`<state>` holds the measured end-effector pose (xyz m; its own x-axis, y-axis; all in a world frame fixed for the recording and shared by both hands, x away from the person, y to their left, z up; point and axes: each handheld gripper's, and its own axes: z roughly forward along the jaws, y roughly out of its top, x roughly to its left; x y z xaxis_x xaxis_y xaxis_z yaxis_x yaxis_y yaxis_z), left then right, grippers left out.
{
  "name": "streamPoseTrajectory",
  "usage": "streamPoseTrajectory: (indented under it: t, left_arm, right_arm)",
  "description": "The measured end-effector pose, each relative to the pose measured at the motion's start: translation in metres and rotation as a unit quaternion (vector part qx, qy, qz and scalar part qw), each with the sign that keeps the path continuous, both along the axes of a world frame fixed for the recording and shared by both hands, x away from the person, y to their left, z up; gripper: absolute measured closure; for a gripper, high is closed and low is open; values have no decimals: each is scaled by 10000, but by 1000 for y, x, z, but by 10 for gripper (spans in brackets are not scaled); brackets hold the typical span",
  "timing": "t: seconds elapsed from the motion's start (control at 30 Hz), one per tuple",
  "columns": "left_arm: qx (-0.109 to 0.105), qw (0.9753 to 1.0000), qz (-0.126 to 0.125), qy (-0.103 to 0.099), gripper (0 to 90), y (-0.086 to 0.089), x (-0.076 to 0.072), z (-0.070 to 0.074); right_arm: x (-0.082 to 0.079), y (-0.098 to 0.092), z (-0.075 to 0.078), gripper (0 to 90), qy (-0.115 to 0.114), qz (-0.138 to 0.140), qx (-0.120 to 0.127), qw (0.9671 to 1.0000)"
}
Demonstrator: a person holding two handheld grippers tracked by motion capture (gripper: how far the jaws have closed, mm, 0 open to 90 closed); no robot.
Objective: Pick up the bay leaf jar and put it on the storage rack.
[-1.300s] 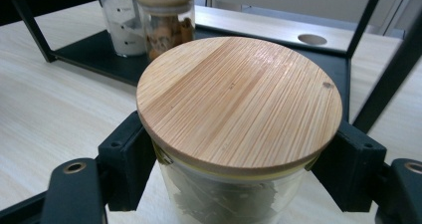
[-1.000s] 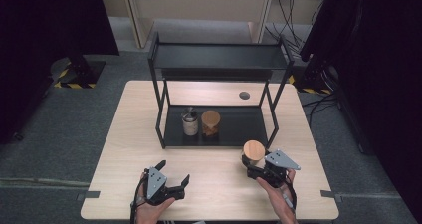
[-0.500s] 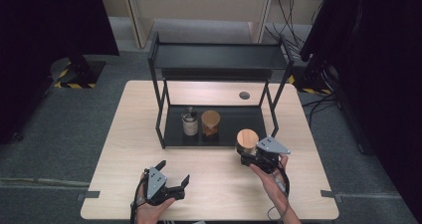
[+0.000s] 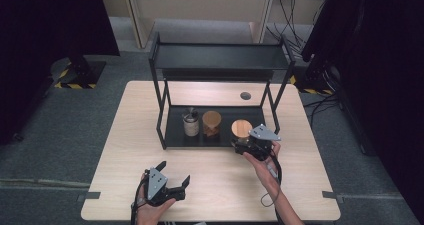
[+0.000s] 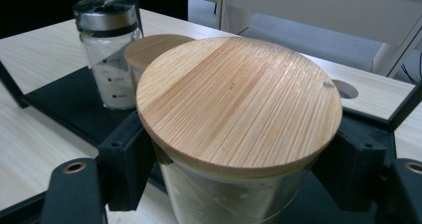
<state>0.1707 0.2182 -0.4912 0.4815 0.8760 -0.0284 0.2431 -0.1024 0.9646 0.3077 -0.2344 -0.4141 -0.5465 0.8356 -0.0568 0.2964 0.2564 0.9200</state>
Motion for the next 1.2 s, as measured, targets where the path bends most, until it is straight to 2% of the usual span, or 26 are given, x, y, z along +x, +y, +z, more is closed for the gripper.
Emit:
streamPoseTrajectory:
  t: [0.3, 0.4, 0.77, 1.2]
  left_arm:
    - [6, 10000, -12, 4, 33, 0, 0, 0]
    - [8, 10000, -14, -6, 33, 0, 0, 0]
    - [0, 10000, -15, 5, 34, 0, 0, 0]
    - [1, 10000, -20, 15, 34, 0, 0, 0]
  right_arm:
    - [20, 17, -5, 253, 43, -154, -59, 9999]
    - [26, 18, -7, 253, 58, -207, -23, 9998]
    - [47, 31, -15, 253, 127, -345, -175, 9992]
    - [57, 37, -25, 253, 207, -428, -153, 9988]
